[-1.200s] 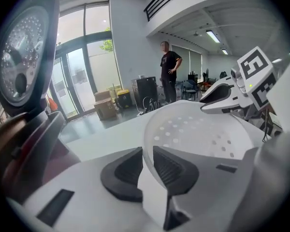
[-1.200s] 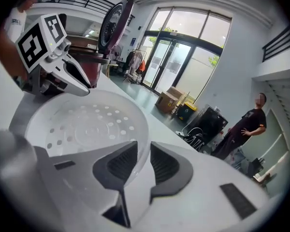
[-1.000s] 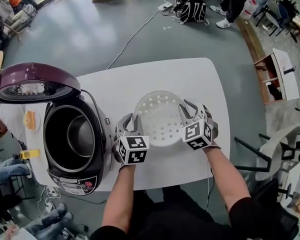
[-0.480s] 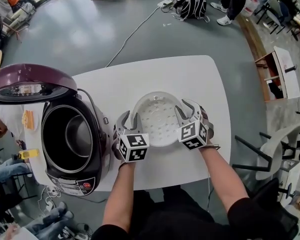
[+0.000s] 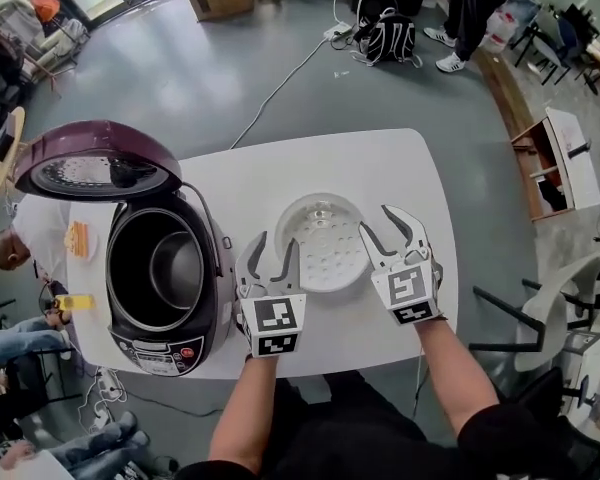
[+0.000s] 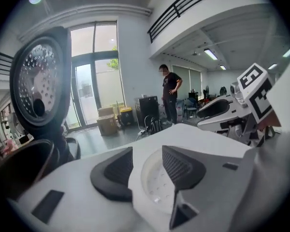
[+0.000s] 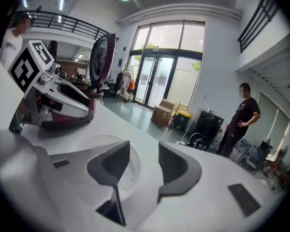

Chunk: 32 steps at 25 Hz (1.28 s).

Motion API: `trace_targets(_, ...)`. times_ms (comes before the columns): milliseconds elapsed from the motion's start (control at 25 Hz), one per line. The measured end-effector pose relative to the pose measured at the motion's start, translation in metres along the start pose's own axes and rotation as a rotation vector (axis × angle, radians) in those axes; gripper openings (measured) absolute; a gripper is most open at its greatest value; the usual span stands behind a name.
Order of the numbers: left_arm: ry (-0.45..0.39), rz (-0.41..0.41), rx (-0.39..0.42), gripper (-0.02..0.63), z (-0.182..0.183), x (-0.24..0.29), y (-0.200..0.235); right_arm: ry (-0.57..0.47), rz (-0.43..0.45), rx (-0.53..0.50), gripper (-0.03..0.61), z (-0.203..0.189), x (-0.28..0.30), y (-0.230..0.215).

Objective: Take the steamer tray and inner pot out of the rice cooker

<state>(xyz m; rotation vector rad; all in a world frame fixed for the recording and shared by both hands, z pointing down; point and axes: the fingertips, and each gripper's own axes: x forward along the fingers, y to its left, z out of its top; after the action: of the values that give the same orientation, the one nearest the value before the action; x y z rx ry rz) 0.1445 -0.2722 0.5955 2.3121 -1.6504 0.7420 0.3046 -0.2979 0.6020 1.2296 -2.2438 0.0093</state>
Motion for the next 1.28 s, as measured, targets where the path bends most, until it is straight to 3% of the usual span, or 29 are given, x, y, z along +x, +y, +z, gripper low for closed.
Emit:
trace_targets(240,-0.136,-0.016,-0.025,0.183,0.059,-0.067,0.0,-0.133,0.003,0.048,0.176,0.069,-0.059,0.008)
trace_targets(640,-0.152,0.066,0.017,0.178,0.074,-0.156,0.075,-0.248,0.092,0.05,0.175,0.16,-0.094,0.087)
trace_targets(880,-0.129,0.126,-0.001,0.179,0.063,-0.19,0.138,-0.267,0.241,0.157,0.176,0.2,-0.079,0.146)
trace_targets(1040,-0.095,0.163,-0.027,0.179,0.047,-0.208,0.18,-0.272,0.267,0.152,0.176,0.221,-0.071,0.178)
trace_targets(1280,-0.049,0.157,-0.09,0.186,0.019,-0.222,0.222,-0.235,0.293,0.162,0.176,0.23,-0.059,0.216)
